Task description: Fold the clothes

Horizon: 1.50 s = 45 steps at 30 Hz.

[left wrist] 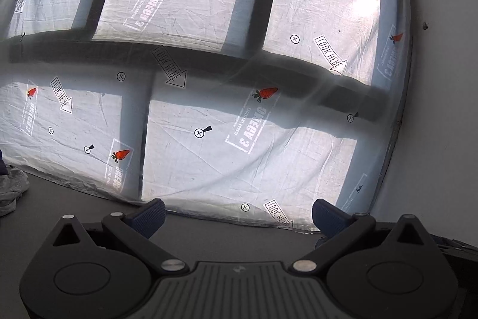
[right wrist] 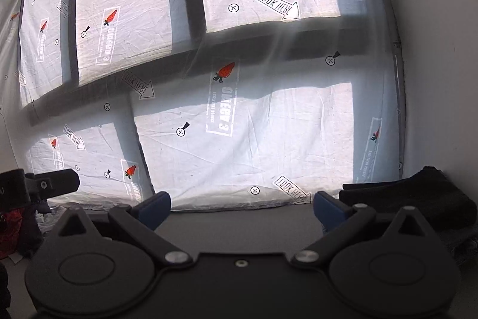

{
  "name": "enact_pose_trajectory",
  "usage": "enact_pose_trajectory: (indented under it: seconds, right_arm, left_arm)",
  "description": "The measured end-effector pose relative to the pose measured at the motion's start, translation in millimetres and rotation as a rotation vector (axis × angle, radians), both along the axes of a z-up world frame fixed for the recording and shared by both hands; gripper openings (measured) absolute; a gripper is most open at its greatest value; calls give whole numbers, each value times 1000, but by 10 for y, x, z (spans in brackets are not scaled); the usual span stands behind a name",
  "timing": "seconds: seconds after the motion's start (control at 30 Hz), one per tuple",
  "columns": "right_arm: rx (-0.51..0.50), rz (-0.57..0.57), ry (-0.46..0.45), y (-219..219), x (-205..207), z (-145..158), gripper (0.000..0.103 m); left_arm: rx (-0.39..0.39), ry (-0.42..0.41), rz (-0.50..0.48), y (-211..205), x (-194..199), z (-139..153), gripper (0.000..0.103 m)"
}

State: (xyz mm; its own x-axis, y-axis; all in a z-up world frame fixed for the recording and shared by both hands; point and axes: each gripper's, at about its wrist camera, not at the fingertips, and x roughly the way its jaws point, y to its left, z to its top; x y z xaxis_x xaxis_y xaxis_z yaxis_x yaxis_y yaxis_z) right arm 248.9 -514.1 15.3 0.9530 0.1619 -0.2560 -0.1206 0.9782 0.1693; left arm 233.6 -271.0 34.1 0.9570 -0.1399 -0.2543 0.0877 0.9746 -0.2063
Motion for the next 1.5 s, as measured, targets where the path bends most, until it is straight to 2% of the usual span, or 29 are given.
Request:
enact_pose_trajectory:
  seconds: [0.1, 0.2, 0.3, 0.5, 0.6, 0.7, 0.83, 0.97, 1.23, 1.5]
  right_arm:
    - [28, 12, 11, 537, -193, 30, 103]
    - [41, -2, 23, 1073, -403, 39, 103]
    - [5, 5, 57, 1695, -624, 13, 103]
    - [-33, -37, 131, 2727, -1152, -15, 103]
    - [-42, -46, 186, 3035, -1370, -91, 103]
    - [-61, -59, 259, 3324, -1597, -188, 103]
    - [-65, -69, 362, 3508, -1814, -289, 103]
    - [-84, -94, 415, 3589, -1949, -384, 103]
    - [-135, -112, 386, 3648, -2114, -379, 103]
    - [-144, -119, 357, 3627, -2143, -326, 103]
  left_arm:
    - [18, 10, -2, 498, -224, -2, 103]
    - [85, 41, -1, 948, -398, -6, 103]
    - [132, 92, -10, 1421, -621, -16, 103]
    - [115, 157, -7, 2284, -1071, -80, 103]
    - [99, 187, 0, 2651, -1275, -112, 103]
    - [114, 218, 16, 2901, -1465, -171, 103]
    - [110, 306, -10, 3095, -1624, -299, 103]
    - [138, 340, -29, 3148, -1766, -405, 103]
    - [124, 379, -40, 3220, -1872, -522, 103]
    - [124, 364, -51, 3210, -1904, -492, 103]
